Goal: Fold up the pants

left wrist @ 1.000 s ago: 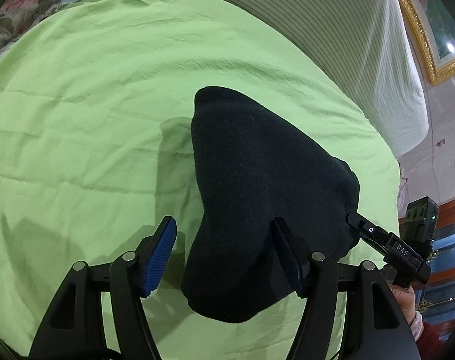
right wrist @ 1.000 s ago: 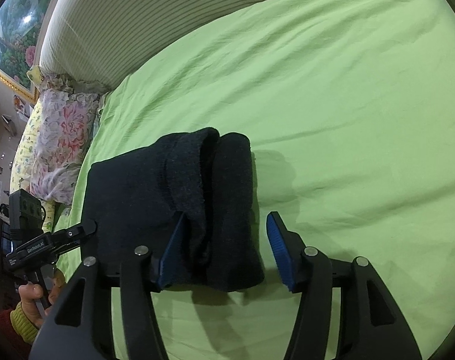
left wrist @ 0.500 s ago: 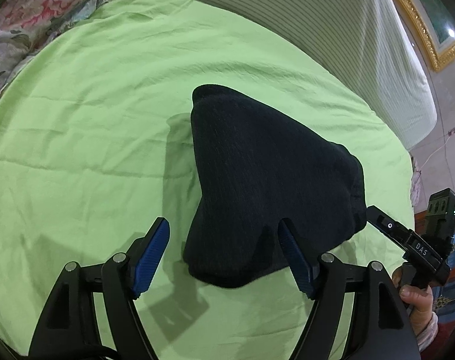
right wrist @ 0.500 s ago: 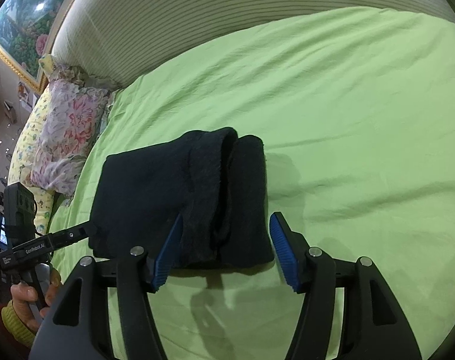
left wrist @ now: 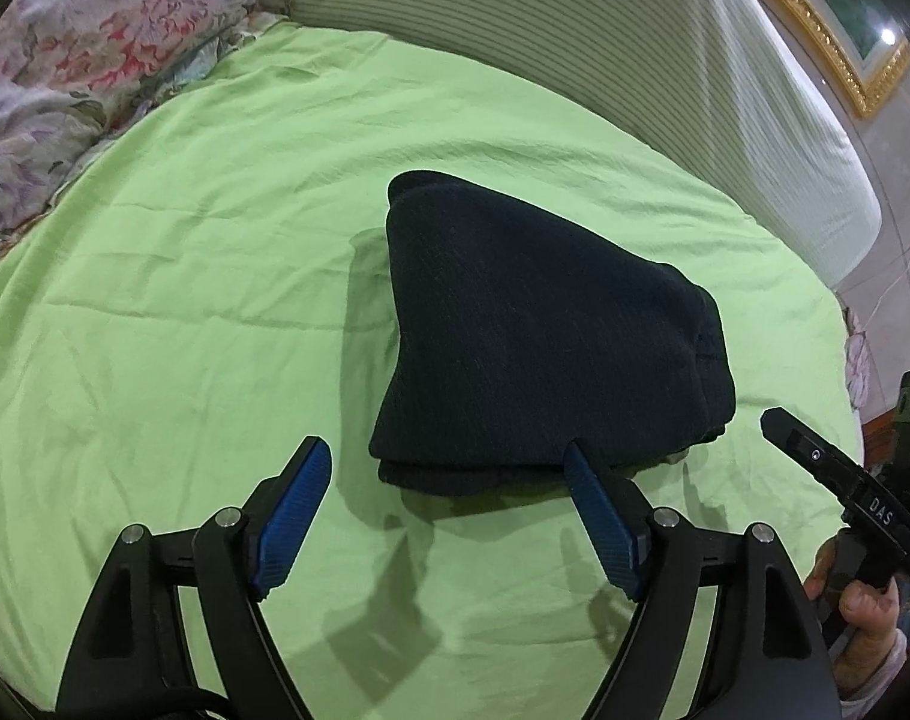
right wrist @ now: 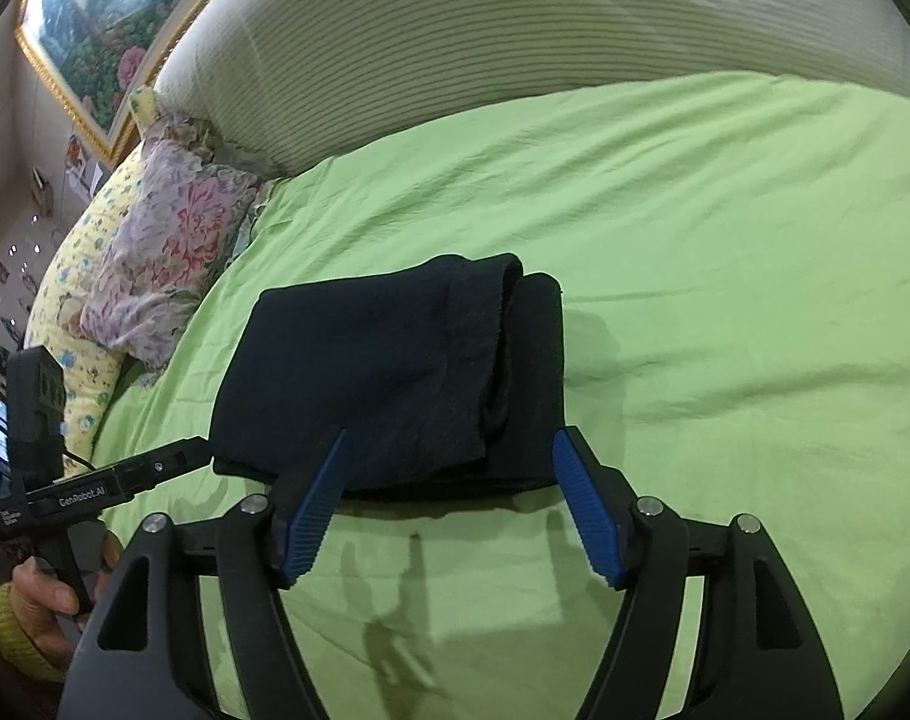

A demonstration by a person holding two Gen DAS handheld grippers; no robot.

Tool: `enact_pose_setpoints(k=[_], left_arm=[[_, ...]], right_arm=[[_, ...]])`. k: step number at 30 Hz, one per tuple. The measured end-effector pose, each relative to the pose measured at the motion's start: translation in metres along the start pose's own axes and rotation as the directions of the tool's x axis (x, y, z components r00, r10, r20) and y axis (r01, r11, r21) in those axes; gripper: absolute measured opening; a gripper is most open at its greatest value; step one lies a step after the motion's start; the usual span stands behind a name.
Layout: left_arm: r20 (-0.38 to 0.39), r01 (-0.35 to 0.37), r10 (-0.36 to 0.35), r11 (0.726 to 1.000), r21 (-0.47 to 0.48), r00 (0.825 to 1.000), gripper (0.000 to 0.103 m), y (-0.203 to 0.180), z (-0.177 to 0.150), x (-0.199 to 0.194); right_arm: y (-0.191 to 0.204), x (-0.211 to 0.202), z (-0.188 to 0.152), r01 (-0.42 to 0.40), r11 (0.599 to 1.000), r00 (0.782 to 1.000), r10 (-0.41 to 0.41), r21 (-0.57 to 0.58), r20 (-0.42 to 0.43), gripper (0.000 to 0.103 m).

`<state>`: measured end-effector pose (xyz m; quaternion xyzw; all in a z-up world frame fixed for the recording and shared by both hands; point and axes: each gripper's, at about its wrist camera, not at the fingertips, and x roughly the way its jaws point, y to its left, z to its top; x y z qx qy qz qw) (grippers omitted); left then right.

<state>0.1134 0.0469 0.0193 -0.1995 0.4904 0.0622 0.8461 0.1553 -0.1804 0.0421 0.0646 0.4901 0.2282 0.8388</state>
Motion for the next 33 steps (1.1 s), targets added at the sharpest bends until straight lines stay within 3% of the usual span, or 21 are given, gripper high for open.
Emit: enact_pose_setpoints(k=[10, 33], left_arm=[[0.069, -0.048, 0.045, 0.998, 0.041, 0.997, 0.081, -0.017, -0.015, -0.014], [0.107, -0.139, 0.123, 0.978, 0.156, 0.987, 0.083, -0.034, -0.032, -0.012]], right_arm=[[0.031, -0.008, -0.015, 0.075, 0.984, 0.996, -0.064, -0.164, 0.068, 0.081], [0.047, 0.002, -0.033, 0.107, 0.965, 0.992, -0.087, -0.242, 0.091, 0.086]])
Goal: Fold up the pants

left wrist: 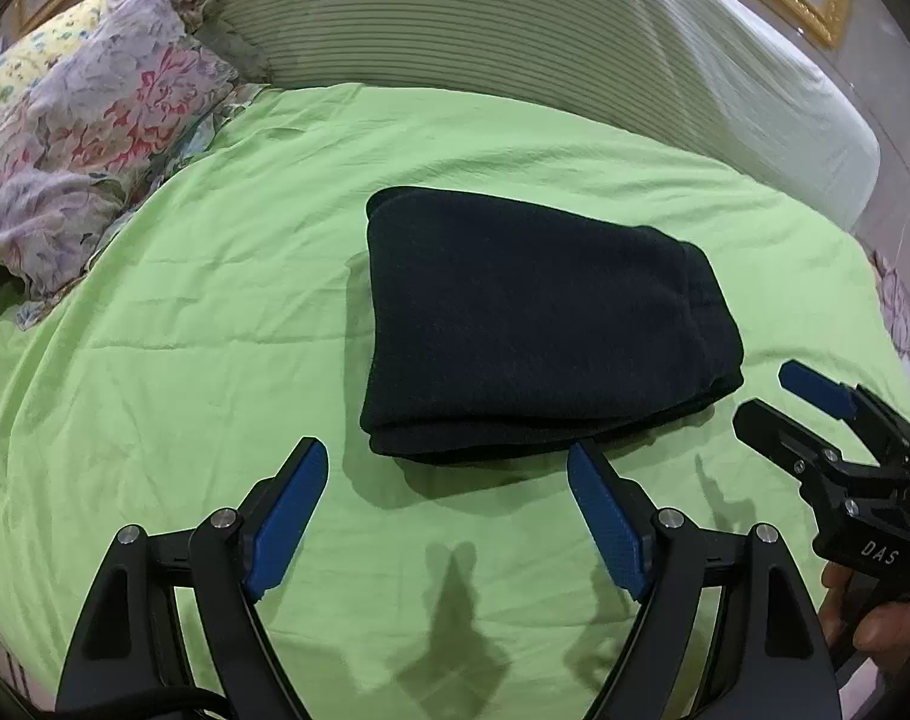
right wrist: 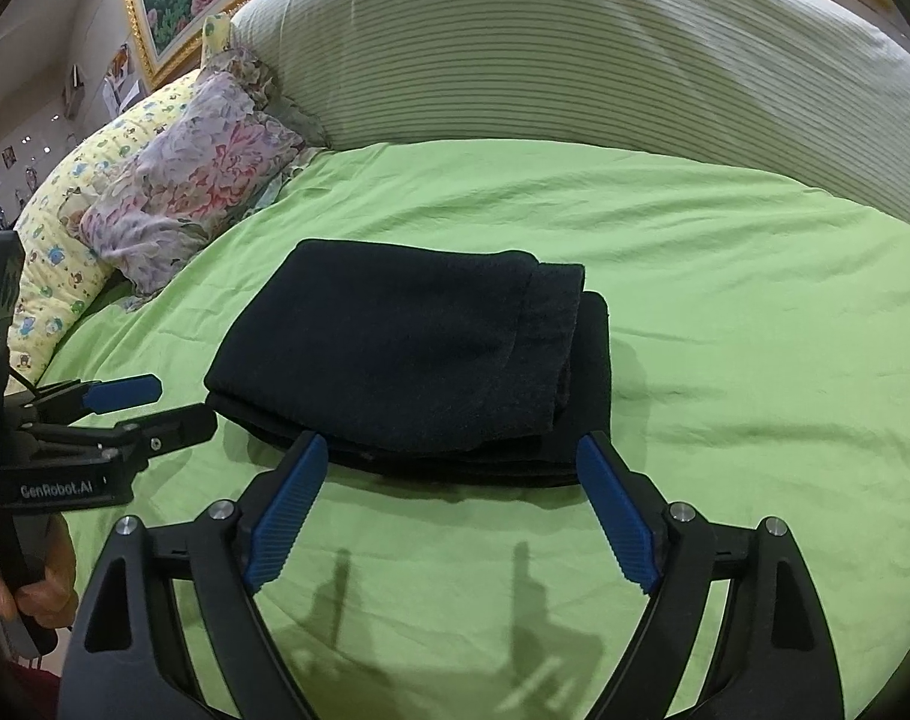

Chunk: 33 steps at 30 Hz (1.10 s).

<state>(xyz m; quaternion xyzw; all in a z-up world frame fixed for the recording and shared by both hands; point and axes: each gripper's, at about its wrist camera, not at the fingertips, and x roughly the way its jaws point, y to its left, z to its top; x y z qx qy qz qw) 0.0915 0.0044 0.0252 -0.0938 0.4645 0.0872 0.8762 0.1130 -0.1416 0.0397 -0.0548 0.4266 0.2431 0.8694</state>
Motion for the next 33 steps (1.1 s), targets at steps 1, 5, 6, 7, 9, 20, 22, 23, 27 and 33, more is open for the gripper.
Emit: enact_pose_setpoints(k=[1, 5, 6, 7, 9, 20, 22, 23, 27, 33], left_arm=[[0.001, -0.002, 0.002, 1.000, 0.005, 1.000, 0.083, -0.001, 0.000, 0.000], [0.002, -0.006, 0.006, 1.000, 0.014, 1.000, 0.083, -0.001, -0.001, 0.002], [0.000, -0.007, 0.007, 1.000, 0.016, 1.000, 0.083, -0.001, -0.001, 0.002], [-0.002, -0.010, 0.010, 1.000, 0.017, 1.000, 0.083, -0.001, -0.001, 0.003], [0.001, -0.026, 0.026, 0.999, 0.018, 1.000, 0.083, 0.000, -0.001, 0.004], [0.018, -0.065, 0.064, 0.997, 0.046, 0.998, 0.084, -0.003, -0.002, 0.003], [0.019, -0.067, 0.066, 0.997, 0.047, 0.998, 0.084, -0.003, -0.002, 0.003], [0.019, -0.069, 0.068, 0.996, 0.049, 0.998, 0.084, -0.002, -0.002, 0.004], [0.015, -0.075, 0.074, 0.996, 0.053, 0.997, 0.084, -0.002, -0.002, 0.006], [0.014, -0.073, 0.072, 0.996, 0.050, 0.997, 0.084, -0.001, -0.002, 0.006]], right_arm=[[0.000, 0.002, 0.000, 0.001, 1.000, 1.000, -0.001, -0.001, -0.003, 0.086], [0.001, 0.005, 0.000, -0.002, 1.000, 1.000, 0.002, -0.007, -0.008, 0.086], [0.001, 0.006, 0.000, -0.003, 1.000, 1.000, 0.003, -0.009, -0.010, 0.086], [0.001, 0.007, -0.001, -0.002, 1.000, 1.000, 0.001, -0.011, -0.012, 0.086], [0.001, 0.008, -0.002, 0.004, 1.000, 1.000, -0.004, -0.015, -0.011, 0.086], [0.006, 0.013, -0.006, 0.004, 1.000, 1.000, -0.004, -0.030, -0.013, 0.086], [0.007, 0.013, -0.005, 0.003, 0.999, 1.000, -0.003, -0.033, -0.012, 0.086], [0.008, 0.013, -0.005, 0.004, 0.999, 1.000, -0.005, -0.034, -0.011, 0.086], [0.009, 0.014, -0.004, 0.004, 0.999, 1.000, -0.004, -0.040, -0.012, 0.086], [0.012, 0.015, -0.003, 0.009, 0.999, 1.000, -0.009, -0.052, -0.001, 0.087]])
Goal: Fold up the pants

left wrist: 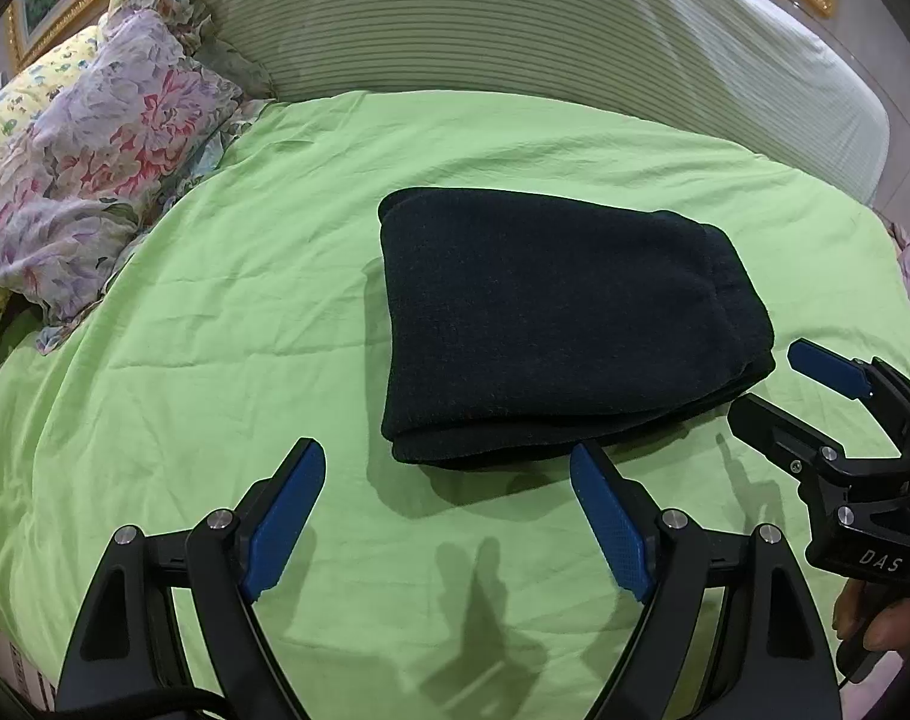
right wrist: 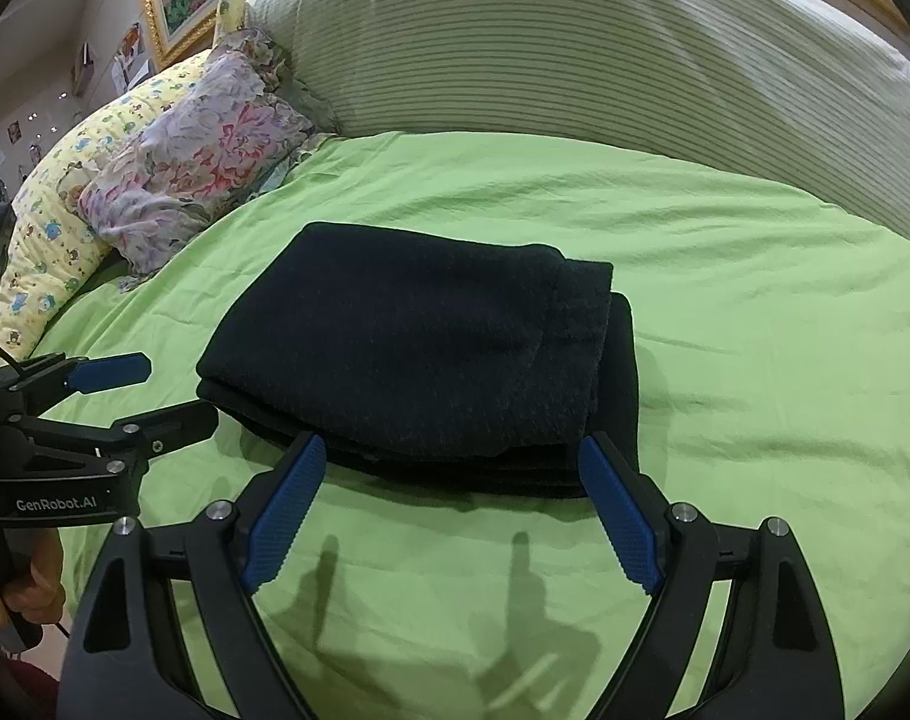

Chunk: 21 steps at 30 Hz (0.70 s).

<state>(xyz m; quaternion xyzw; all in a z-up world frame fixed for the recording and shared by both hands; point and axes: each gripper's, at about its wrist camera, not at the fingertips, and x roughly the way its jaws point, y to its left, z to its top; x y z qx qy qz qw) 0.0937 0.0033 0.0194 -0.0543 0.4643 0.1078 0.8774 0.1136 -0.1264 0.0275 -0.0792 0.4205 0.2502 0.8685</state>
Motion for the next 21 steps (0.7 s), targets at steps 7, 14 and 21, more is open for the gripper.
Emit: enact_pose_setpoints(k=[7, 14, 21], left_arm=[[0.008, -0.007, 0.007, 1.000, -0.009, 1.000, 0.084, 0.002, 0.002, 0.001], [0.016, -0.009, 0.009, 1.000, -0.014, 1.000, 0.085, 0.003, 0.002, -0.001], [0.020, -0.011, 0.011, 1.000, -0.015, 1.000, 0.086, 0.002, 0.002, -0.002]], right_arm=[[0.003, 0.000, 0.002, -0.002, 1.000, 1.000, 0.002, -0.011, 0.020, 0.087], [0.009, -0.001, 0.000, -0.004, 1.000, 1.000, 0.005, -0.023, 0.028, 0.087], [0.011, 0.000, 0.000, -0.001, 1.000, 1.000, 0.001, -0.029, 0.028, 0.087]])
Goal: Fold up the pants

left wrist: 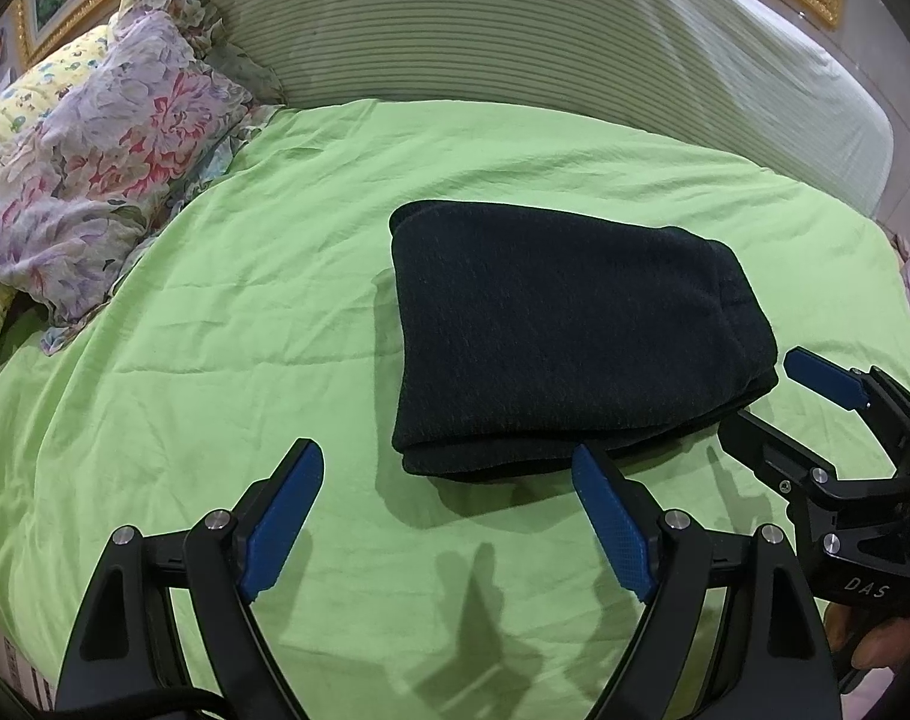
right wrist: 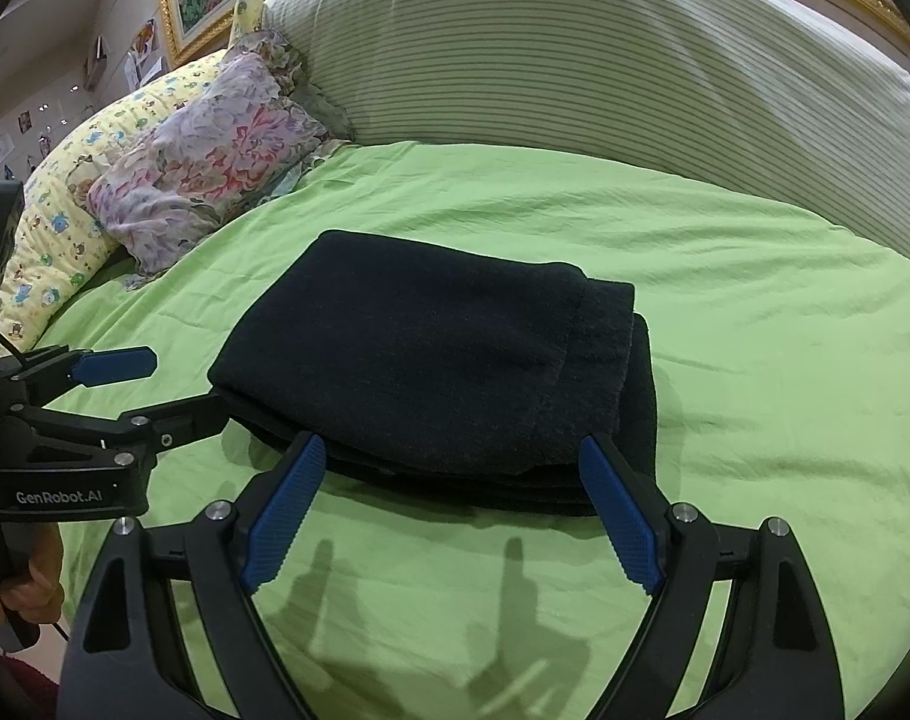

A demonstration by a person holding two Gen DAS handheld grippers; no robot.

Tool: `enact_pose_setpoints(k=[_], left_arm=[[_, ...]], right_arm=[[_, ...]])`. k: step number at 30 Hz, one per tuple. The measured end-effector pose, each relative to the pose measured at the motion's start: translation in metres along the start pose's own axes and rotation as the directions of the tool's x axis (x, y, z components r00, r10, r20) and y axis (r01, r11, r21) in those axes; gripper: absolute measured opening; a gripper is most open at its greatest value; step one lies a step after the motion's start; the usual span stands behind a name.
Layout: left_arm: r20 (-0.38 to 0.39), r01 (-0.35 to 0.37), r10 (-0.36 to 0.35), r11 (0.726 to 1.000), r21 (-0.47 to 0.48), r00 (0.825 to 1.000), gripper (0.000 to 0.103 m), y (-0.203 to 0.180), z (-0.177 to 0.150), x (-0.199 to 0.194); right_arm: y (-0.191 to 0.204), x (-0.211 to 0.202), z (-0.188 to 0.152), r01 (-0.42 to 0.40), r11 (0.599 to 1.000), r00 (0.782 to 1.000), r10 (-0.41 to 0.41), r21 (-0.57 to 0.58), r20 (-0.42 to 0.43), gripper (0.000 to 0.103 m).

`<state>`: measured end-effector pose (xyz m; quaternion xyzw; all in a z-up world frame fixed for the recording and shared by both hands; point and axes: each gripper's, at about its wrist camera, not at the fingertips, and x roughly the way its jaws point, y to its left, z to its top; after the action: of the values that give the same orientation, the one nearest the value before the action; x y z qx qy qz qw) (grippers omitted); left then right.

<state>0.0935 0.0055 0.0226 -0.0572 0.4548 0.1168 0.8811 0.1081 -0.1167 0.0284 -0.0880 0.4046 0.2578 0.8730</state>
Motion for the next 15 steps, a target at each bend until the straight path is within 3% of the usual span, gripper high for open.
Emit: enact_pose_setpoints(k=[15], left_arm=[[0.005, -0.003, 0.003, 1.000, 0.001, 1.000, 0.087, -0.0028, 0.0009, -0.0031]], right_arm=[[-0.0040, -0.0006, 0.0021, 0.008, 1.000, 1.000, -0.008, 0.010, 0.004, 0.087]])
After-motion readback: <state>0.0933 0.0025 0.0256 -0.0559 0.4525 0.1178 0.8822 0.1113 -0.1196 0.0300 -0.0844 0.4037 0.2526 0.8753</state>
